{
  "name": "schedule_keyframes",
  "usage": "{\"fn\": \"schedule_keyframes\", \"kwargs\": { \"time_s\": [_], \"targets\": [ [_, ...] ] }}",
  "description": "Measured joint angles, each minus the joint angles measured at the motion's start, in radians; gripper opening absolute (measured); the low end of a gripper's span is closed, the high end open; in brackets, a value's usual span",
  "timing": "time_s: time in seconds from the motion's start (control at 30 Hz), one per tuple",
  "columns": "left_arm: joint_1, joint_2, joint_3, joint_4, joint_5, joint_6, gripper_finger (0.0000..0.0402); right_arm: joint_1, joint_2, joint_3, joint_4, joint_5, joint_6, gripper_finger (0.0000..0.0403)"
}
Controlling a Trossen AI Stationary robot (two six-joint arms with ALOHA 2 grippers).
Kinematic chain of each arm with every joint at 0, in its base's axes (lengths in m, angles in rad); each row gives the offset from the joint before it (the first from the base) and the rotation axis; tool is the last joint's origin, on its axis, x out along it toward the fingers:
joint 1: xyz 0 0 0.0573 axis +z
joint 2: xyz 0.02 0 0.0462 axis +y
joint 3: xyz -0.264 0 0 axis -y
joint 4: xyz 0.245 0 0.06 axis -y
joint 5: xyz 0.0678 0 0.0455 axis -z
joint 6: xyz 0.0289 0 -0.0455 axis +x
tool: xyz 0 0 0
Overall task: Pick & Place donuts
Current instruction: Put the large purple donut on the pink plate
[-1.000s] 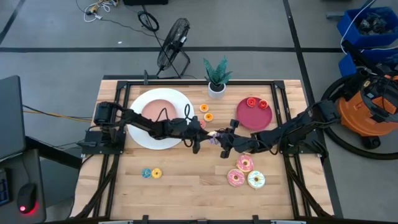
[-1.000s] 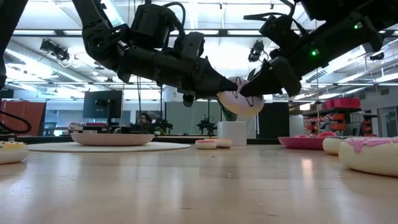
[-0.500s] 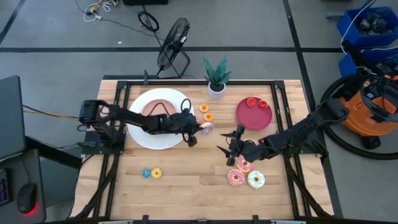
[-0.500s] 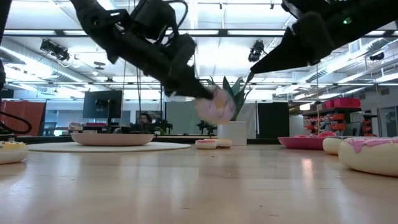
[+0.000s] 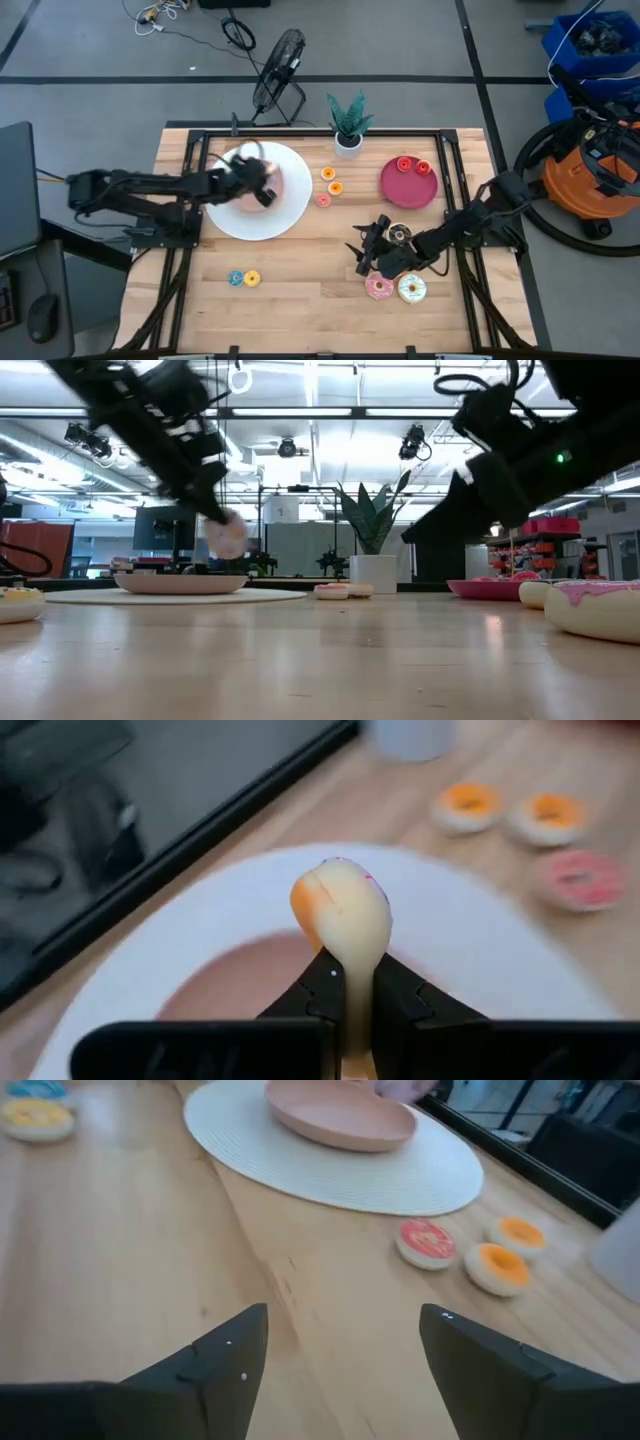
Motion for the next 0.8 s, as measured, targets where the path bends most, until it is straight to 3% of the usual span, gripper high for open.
{"fn": "schedule_keyframes", "kwargs": {
  "time_s": [0.2,0.5,0.8],
  "targets": [
    [0.172,-0.156,-0.200,0.085,0.116,-0.030,0.0029,-0.007,0.033,0.000,0.028,0.012,-0.004,0.0272],
    [0.338,-0.178,-0.360,0.413,0.327,0.004,0.0029,-0.011,0.033,0.000,0.050,0.012,-0.040,0.0272],
    [0.448,-0.176,-0.432,0.502,0.337,0.023,0.0030,-0.011,0.033,0.000,0.053,0.010,-0.043,0.0272]
  ]
}}
